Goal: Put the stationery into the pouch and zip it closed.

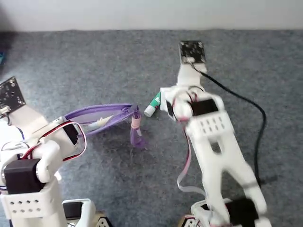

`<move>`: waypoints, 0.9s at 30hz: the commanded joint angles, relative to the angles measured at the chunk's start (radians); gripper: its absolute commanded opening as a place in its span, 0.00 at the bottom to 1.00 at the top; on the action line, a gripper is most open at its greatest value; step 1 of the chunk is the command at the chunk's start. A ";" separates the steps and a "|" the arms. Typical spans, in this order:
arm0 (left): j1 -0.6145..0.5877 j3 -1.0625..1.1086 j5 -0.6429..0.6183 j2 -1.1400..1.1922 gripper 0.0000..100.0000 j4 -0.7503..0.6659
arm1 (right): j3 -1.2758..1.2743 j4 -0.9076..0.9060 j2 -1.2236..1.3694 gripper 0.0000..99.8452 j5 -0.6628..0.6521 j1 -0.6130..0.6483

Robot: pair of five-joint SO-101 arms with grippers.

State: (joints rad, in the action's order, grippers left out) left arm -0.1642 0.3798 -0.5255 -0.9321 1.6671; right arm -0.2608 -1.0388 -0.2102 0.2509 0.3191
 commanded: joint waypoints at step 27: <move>-0.008 -0.039 -0.012 -0.017 0.01 -0.037 | 1.760 -0.561 1.452 0.21 0.170 0.022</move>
State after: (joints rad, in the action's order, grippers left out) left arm -0.1642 0.3798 -0.5255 -0.9321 1.6671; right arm 1.4070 -1.6280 1.2213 0.4181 0.3222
